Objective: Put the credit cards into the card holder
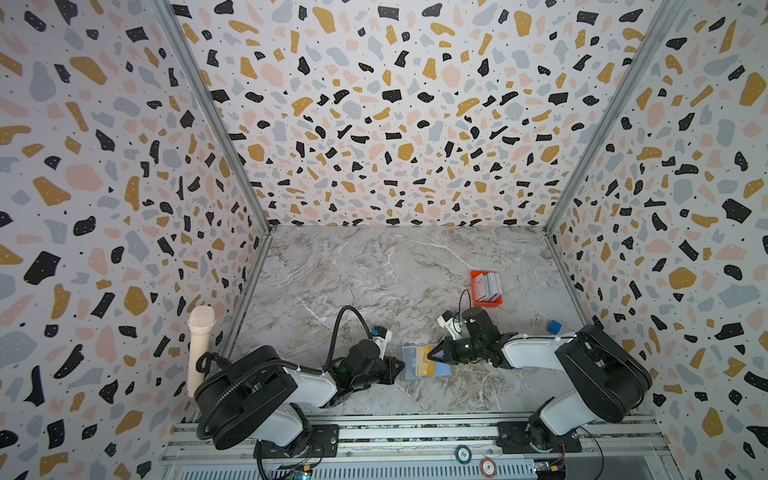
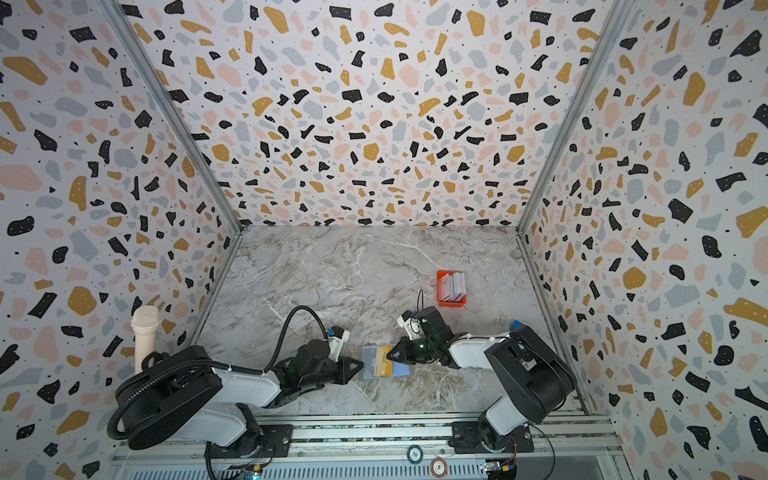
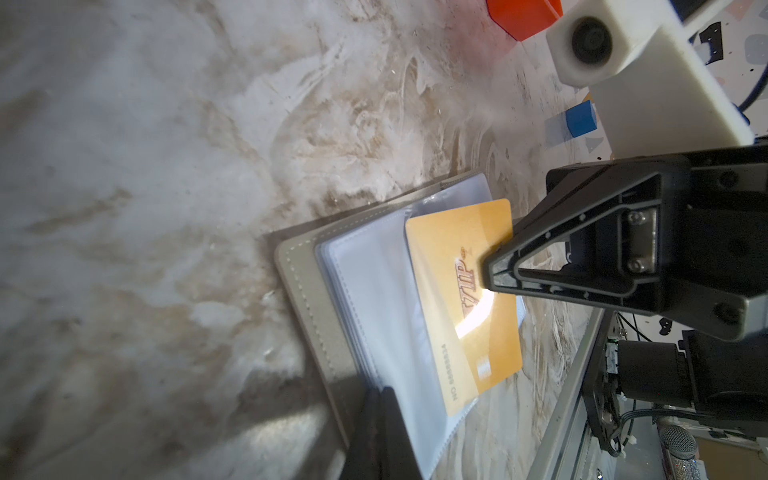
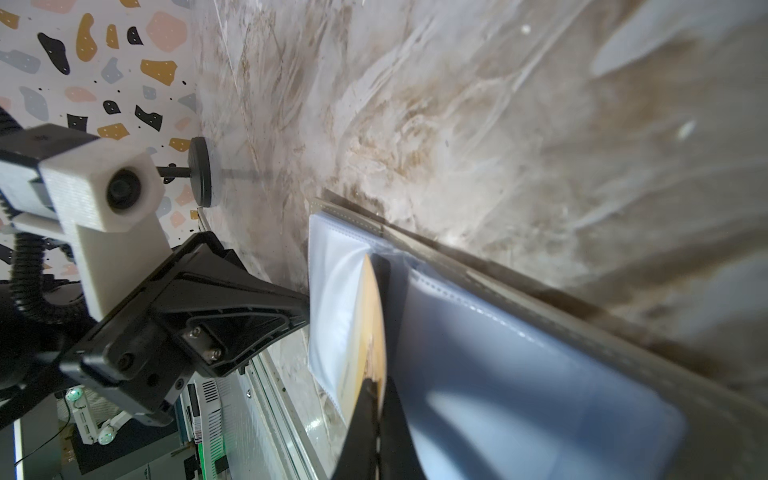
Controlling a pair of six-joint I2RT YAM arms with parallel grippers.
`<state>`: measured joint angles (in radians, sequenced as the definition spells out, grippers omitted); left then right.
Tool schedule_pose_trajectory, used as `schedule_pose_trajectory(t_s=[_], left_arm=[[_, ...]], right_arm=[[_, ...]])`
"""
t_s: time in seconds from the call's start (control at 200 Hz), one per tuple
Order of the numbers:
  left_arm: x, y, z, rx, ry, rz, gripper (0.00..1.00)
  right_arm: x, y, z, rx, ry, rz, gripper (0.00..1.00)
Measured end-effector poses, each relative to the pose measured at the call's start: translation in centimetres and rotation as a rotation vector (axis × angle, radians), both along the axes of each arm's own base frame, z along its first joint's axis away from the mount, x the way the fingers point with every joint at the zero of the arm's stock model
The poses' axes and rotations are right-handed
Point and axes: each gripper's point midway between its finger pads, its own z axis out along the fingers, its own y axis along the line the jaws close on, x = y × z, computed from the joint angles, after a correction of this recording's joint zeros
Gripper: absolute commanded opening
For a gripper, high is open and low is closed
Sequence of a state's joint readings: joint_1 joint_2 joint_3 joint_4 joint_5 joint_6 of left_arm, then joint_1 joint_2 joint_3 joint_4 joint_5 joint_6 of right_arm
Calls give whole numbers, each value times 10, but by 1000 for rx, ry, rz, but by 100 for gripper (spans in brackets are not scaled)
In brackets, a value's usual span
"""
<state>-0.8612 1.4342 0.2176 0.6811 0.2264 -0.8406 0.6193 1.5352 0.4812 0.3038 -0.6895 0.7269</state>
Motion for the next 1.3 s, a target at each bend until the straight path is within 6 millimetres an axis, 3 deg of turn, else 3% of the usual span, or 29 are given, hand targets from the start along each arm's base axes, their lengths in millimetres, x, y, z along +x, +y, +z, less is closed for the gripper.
schedule_pose_trajectory(t_s=[0.901,1.296], left_arm=[[1,-2,0,-1,1,-2,0],[2,-3,-1,-4,0,-2,0]], right_arm=[[-2,-8,2,-14,-3,26,0],[0,1,-5,-13,5,48,0]])
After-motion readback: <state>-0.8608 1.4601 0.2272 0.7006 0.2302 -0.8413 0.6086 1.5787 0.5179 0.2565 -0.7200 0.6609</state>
